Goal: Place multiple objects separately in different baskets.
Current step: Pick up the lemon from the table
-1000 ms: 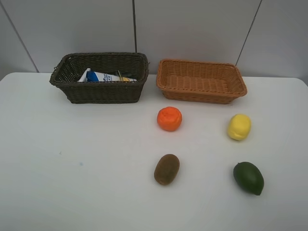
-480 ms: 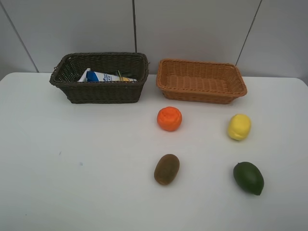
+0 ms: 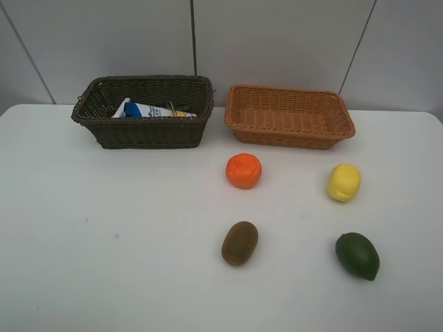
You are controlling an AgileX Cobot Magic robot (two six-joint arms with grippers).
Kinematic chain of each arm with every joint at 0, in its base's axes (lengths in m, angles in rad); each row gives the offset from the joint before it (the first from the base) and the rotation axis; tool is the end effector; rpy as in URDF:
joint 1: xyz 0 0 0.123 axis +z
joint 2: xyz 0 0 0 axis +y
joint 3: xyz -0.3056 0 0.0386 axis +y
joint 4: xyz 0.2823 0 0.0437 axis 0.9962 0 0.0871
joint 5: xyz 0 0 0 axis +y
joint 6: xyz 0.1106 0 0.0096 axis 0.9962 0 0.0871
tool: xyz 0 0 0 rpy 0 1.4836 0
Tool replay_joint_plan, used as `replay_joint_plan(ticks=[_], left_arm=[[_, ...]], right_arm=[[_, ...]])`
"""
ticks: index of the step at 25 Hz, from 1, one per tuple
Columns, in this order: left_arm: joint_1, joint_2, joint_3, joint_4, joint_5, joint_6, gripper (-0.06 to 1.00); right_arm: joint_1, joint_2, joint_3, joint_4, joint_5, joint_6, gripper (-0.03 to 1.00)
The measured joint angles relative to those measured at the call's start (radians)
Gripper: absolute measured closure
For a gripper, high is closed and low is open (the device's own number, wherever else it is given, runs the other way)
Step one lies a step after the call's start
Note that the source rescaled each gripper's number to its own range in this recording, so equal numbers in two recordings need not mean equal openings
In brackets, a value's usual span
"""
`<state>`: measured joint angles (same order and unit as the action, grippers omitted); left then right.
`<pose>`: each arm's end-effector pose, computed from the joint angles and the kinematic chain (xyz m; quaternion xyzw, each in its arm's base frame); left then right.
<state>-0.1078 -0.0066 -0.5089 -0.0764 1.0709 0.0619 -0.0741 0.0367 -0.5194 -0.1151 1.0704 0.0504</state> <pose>0.0162 -0.0092 0.2868 0.0741 0.8480 -0.0501 0.5224 0.0219 -0.0128 0.2897 0.0554 0.8570 -0.0635 0.5084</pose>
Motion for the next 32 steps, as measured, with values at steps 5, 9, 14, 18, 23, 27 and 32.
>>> replay_joint_plan(ticks=[5, 9, 14, 18, 23, 27, 32], left_arm=[[0.015, 0.000, 0.000, 0.000, 0.000, 0.000, -0.04], [0.017, 0.000, 0.000, 0.000, 0.000, 0.000, -0.04], [0.017, 0.000, 0.000, 0.000, -0.001, 0.000, -0.04], [0.018, 0.000, 0.000, 0.000, -0.002, 0.000, -0.04], [0.054, 0.000, 0.000, 0.000, -0.003, 0.000, -0.04], [0.061, 0.000, 0.000, 0.000, -0.003, 0.001, -0.04], [0.061, 0.000, 0.000, 0.000, -0.004, 0.002, -0.04]], right_arm=[[0.000, 0.287, -0.024, -0.044, -0.051, 0.014, -0.03], [0.000, 0.630, -0.079, -0.039, -0.166, 0.108, -0.03], [0.000, 1.101, -0.224, -0.025, -0.223, 0.178, -0.03], [0.000, 1.385, -0.378, 0.029, -0.196, 0.184, -0.03], [0.030, 1.582, -0.514, 0.092, -0.179, 0.183, -0.03], [0.096, 1.682, -0.576, 0.109, -0.180, 0.183, -0.03], [0.117, 1.756, -0.600, 0.139, -0.192, 0.181, -0.03]])
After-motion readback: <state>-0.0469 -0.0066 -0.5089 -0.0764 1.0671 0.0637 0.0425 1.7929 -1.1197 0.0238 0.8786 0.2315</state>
